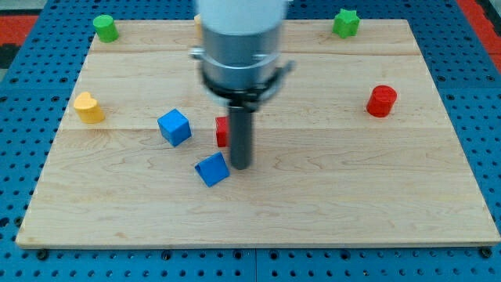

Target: Push the blue triangle below the yellow heart

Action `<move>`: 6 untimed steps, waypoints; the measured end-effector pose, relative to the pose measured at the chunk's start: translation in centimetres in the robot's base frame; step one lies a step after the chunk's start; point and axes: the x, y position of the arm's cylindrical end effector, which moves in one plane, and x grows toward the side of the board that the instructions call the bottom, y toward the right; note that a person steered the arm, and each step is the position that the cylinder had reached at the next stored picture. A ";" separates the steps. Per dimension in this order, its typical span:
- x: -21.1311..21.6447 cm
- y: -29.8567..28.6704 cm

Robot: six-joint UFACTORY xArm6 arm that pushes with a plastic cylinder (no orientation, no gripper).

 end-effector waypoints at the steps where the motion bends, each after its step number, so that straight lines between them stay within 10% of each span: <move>1: 0.3 -10.2; 3: 2.3 -4.5; 6: 4.7 -13.5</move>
